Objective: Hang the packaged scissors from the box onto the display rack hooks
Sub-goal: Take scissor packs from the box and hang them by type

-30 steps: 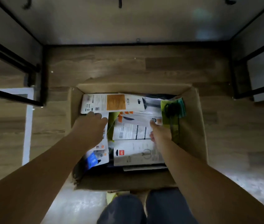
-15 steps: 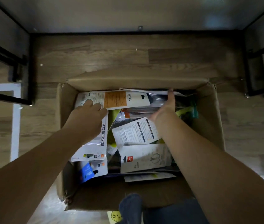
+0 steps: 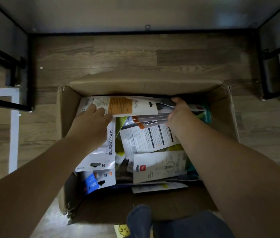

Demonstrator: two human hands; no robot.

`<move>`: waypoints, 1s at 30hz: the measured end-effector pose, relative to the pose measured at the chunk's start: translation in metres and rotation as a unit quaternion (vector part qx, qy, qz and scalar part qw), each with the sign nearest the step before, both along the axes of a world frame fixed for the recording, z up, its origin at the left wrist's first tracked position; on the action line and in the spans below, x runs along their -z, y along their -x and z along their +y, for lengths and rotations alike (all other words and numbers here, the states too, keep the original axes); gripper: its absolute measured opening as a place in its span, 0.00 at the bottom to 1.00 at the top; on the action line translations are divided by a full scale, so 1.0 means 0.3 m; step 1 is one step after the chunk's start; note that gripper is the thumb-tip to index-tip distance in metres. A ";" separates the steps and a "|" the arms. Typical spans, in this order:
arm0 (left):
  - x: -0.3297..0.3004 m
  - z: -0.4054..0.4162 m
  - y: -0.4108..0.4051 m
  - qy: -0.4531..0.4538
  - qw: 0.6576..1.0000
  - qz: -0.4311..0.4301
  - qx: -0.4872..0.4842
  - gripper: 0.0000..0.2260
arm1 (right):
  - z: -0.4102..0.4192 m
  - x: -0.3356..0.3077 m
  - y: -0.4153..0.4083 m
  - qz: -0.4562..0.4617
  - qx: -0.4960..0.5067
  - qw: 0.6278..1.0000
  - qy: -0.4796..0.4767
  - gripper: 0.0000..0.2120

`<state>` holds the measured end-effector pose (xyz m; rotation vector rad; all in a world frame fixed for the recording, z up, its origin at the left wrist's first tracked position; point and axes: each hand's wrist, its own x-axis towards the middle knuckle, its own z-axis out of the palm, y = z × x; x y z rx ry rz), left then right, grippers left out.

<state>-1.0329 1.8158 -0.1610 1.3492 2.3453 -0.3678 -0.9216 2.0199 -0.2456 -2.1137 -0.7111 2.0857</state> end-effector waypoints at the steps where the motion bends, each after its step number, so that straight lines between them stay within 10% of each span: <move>1: -0.009 -0.004 -0.003 0.009 1.000 -0.001 -0.011 0.15 | -0.007 -0.030 0.004 -0.046 0.029 0.999 -0.002 0.14; 18: -0.591 -0.046 -0.159 0.080 0.993 -0.078 -0.031 0.15 | -0.135 -0.719 -0.157 -0.138 0.052 0.982 -0.123 0.32; 30: -1.514 0.050 -0.289 -0.095 0.977 -0.184 -0.044 0.16 | -0.115 -1.742 -0.330 0.068 -0.089 0.957 -0.268 0.30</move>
